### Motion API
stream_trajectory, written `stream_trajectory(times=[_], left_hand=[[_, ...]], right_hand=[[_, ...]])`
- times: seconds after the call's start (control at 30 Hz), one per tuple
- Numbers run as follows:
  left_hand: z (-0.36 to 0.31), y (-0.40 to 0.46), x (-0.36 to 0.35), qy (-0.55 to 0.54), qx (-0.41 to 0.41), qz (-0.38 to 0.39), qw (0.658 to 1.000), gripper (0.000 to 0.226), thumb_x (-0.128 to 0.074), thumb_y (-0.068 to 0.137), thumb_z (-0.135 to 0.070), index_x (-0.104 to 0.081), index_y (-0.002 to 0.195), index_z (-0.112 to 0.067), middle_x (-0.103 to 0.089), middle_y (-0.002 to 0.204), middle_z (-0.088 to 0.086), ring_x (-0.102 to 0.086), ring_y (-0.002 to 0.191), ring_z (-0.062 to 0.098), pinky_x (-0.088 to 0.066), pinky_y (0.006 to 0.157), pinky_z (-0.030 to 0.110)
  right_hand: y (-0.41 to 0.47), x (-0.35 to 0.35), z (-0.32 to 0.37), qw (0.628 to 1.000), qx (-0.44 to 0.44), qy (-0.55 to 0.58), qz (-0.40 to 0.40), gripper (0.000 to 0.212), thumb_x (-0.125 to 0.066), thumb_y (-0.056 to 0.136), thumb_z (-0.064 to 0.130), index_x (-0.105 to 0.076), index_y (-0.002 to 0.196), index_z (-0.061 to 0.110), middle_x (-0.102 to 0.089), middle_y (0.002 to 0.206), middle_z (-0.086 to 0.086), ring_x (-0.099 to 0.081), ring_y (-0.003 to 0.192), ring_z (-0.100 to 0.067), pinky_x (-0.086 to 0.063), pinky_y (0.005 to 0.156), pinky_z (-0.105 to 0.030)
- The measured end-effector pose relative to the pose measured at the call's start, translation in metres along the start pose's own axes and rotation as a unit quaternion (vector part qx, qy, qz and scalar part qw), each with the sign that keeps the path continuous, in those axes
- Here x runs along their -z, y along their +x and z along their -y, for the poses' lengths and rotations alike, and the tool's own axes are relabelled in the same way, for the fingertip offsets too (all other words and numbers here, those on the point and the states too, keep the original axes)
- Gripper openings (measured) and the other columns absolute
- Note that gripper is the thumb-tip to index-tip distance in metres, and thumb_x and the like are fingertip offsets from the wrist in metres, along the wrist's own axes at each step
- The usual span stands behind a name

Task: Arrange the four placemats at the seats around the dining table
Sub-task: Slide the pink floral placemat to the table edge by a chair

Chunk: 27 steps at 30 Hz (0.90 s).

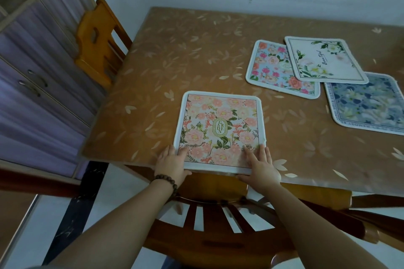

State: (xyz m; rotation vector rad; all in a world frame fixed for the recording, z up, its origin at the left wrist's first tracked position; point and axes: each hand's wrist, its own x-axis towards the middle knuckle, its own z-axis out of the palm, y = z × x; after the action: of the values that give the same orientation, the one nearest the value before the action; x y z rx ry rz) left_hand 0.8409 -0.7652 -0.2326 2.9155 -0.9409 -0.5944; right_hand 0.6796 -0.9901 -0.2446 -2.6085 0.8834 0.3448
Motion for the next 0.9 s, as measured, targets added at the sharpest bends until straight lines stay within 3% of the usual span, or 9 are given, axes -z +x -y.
stream_trajectory(times=[0.23, 0.67, 0.77, 0.9], left_hand=[[0.003, 0.003, 0.007, 0.015, -0.010, -0.008, 1.000, 0.076, -0.067, 0.075, -0.056, -0.035, 0.138, -0.028, -0.040, 0.140, 0.014, -0.031, 0.132, 0.030, -0.025, 0.108, 0.041], [0.002, -0.002, 0.001, -0.013, -0.001, -0.005, 1.000, 0.077, -0.064, 0.081, -0.050, -0.027, 0.144, -0.026, -0.022, 0.152, 0.018, -0.017, 0.141, 0.031, -0.017, 0.114, 0.042], [0.003, -0.004, 0.006, -0.017, 0.001, 0.010, 1.000, 0.078, -0.058, 0.086, -0.051, -0.017, 0.148, -0.026, -0.010, 0.156, 0.019, -0.007, 0.144, 0.032, -0.012, 0.115, 0.042], [0.009, -0.010, 0.022, -0.015, -0.004, -0.016, 1.000, 0.073, -0.045, 0.091, -0.052, -0.011, 0.150, -0.026, 0.001, 0.159, 0.012, 0.004, 0.145, 0.027, -0.004, 0.116, 0.044]], right_hand=[[-0.002, -0.001, 0.004, 1.000, -0.009, 0.022, -0.014, 0.094, -0.069, 0.071, 0.059, -0.016, 0.147, 0.039, 0.008, 0.158, -0.011, 0.011, 0.144, -0.030, -0.026, 0.111, -0.050], [-0.007, 0.005, 0.013, 0.998, -0.028, 0.052, 0.005, 0.093, -0.075, 0.070, 0.051, -0.022, 0.145, 0.036, 0.006, 0.158, -0.011, 0.011, 0.144, -0.031, -0.018, 0.115, -0.051], [-0.008, 0.012, 0.018, 0.998, -0.028, 0.052, 0.022, 0.095, -0.068, 0.071, 0.062, -0.018, 0.147, 0.034, 0.003, 0.158, -0.010, 0.011, 0.144, -0.031, -0.009, 0.116, -0.048], [-0.006, 0.028, 0.036, 1.000, -0.002, 0.030, 0.003, 0.078, -0.041, 0.087, 0.064, -0.012, 0.149, 0.026, 0.000, 0.159, -0.012, 0.008, 0.144, -0.031, -0.003, 0.117, -0.045]])
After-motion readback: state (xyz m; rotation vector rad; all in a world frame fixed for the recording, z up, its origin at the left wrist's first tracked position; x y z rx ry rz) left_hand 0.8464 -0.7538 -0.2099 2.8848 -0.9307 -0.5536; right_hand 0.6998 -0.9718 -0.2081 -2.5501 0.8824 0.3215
